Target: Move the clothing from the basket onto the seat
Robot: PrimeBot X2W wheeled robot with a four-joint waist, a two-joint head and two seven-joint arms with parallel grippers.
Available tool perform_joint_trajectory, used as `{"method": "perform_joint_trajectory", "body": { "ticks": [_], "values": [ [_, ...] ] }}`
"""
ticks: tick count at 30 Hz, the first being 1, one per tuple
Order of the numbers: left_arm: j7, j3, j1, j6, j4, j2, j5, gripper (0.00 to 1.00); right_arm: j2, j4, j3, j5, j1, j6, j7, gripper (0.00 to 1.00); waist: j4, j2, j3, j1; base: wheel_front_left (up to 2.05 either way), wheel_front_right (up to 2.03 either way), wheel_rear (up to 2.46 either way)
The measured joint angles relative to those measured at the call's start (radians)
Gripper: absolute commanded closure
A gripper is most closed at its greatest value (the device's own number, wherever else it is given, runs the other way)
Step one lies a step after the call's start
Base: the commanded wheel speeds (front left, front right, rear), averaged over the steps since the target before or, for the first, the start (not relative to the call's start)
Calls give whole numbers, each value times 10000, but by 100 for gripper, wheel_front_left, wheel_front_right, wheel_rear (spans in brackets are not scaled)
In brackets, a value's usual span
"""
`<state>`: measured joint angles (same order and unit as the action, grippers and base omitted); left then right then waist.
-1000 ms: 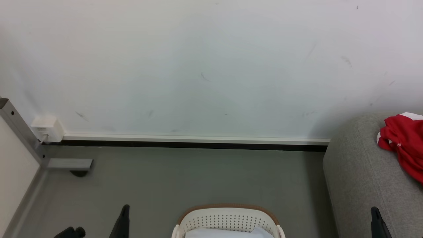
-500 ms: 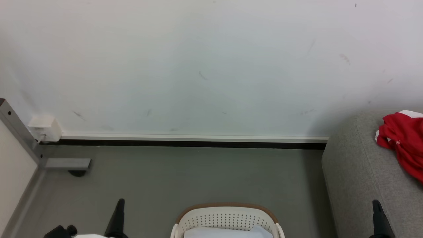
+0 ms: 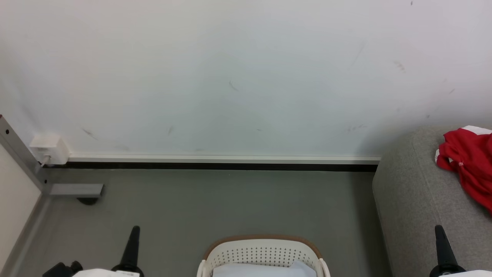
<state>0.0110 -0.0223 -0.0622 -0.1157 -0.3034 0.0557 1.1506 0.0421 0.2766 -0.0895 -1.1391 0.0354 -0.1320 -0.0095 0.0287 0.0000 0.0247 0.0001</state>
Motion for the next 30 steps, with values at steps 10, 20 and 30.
{"method": "perform_joint_trajectory", "body": {
  "ticks": [10, 20, 30],
  "values": [
    [-247, -182, -105, -59, 127, -17, 888, 100, 4, -56, -54, -972, 105, 0, 236, 100, -48, 0, -46, 0, 0, 0, 0],
    [-481, -353, -161, -69, 219, -29, 1793, 100, 12, -117, -94, -1831, 248, 0, 489, 100, -96, 0, -93, 0, 0, 0, 0],
    [-690, -512, -231, -75, 318, -42, 2546, 100, 19, -171, -130, -2604, 386, 0, 704, 100, -144, 0, -139, -1, 0, 0, 0]
  ]
}}
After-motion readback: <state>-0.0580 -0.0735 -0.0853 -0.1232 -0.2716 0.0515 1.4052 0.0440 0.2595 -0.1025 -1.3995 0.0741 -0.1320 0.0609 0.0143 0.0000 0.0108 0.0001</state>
